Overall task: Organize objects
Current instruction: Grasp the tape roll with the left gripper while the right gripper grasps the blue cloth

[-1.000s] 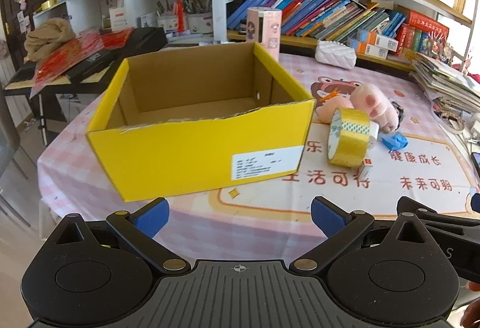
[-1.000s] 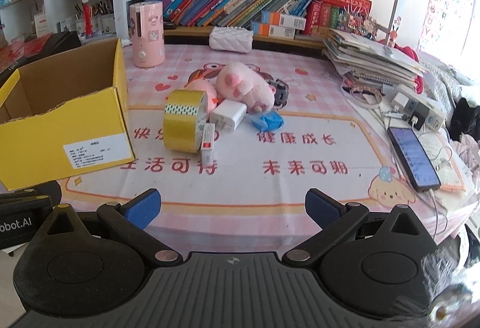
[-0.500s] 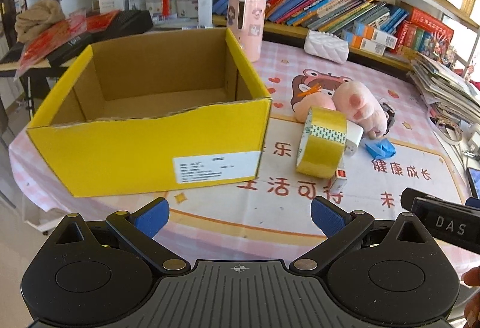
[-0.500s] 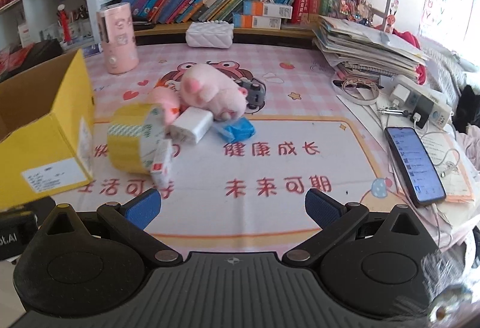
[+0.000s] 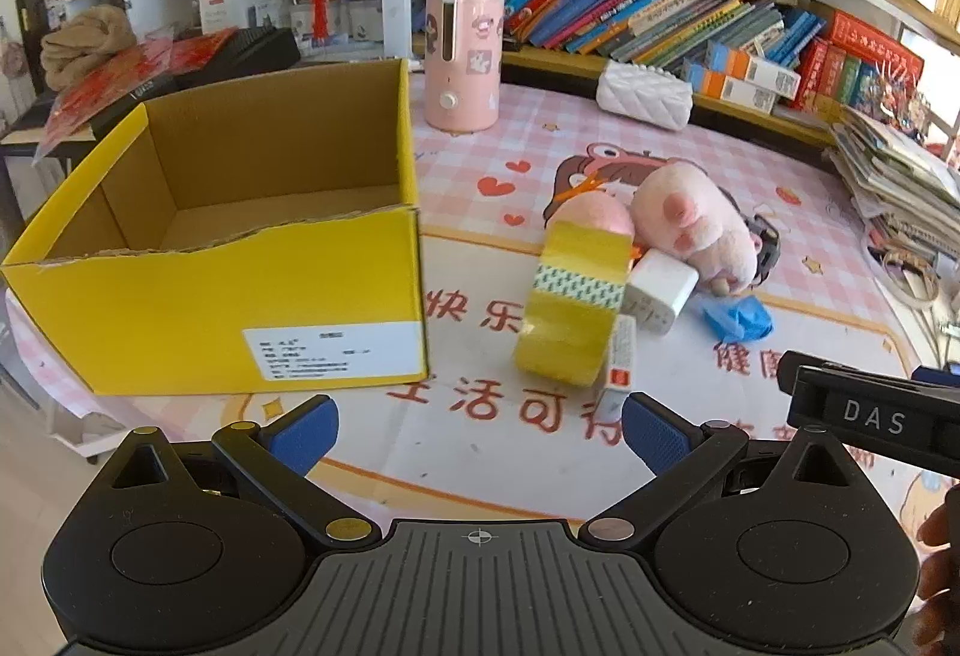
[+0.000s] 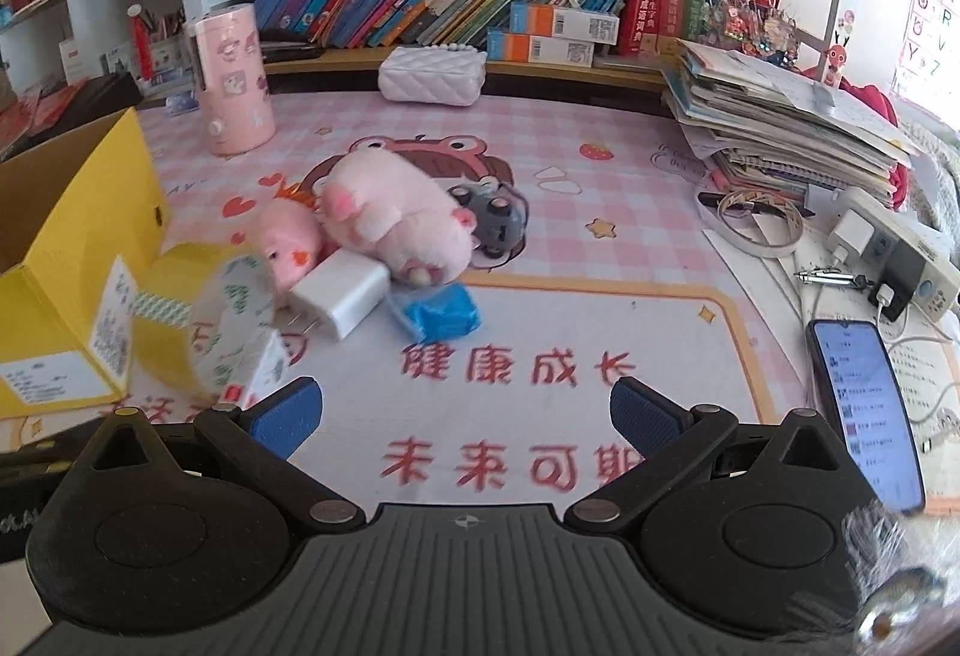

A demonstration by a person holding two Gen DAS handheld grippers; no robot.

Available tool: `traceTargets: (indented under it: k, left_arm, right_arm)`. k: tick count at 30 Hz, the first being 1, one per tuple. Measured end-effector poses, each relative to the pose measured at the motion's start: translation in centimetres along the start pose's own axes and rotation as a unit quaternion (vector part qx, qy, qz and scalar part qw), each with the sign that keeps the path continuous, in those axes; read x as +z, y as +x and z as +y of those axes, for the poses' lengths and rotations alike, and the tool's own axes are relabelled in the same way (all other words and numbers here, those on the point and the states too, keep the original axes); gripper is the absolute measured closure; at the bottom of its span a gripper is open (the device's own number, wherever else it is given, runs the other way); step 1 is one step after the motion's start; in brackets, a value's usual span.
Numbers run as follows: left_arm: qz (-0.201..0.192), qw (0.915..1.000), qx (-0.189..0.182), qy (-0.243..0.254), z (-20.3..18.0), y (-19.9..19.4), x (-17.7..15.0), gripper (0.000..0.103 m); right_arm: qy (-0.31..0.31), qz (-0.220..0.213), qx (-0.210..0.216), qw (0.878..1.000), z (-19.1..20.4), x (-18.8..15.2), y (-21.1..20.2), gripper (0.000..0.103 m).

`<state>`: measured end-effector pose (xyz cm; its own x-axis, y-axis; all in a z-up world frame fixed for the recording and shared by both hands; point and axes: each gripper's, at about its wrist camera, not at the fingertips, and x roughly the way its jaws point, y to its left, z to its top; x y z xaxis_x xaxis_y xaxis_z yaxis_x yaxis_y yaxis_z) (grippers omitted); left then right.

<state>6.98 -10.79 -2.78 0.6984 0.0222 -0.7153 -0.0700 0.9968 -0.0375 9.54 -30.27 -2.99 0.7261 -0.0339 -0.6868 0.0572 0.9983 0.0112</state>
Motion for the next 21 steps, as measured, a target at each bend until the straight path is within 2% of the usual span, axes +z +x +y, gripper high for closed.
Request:
traceTargets:
  k: [4, 8, 11, 13, 16, 21]
  left_arm:
    - [-0.010, 0.9999, -0.002, -0.011, -1.0, 0.0, 0.0, 0.001]
    - [0.012, 0.9999, 0.012, -0.002, -1.9, 0.5, -0.1, 0.002]
    - [0.019, 0.9996, 0.023, 0.001, -2.2, 0.6, -0.3, 0.003]
    - [0.020, 0.9994, 0.029, 0.004, -2.4, 0.5, -0.4, 0.005]
    - [0.021, 0.9994, 0.028, 0.005, -2.7, 0.6, -0.5, 0.013]
    - [0.024, 0.9995, 0.021, 0.006, -3.4, 1.2, 0.1, 0.042]
  right_arm:
    - [-0.001, 0.000, 0.027, 1.000, -1.3, 0.5, 0.8, 0.000]
    - [-0.005, 0.002, 0.066, 0.998, -1.8, 1.2, 1.1, 0.003]
    - [-0.016, 0.009, 0.089, 0.996, -1.8, 1.5, 1.7, 0.015]
    - [-0.024, 0.020, 0.104, 0.994, -1.5, 1.7, 2.3, 0.028]
    - [-0.036, 0.026, 0.114, 0.993, -1.1, 1.9, 2.9, 0.035]
    - [-0.055, 0.019, 0.115, 0.992, -1.0, 2.4, 3.3, 0.035]
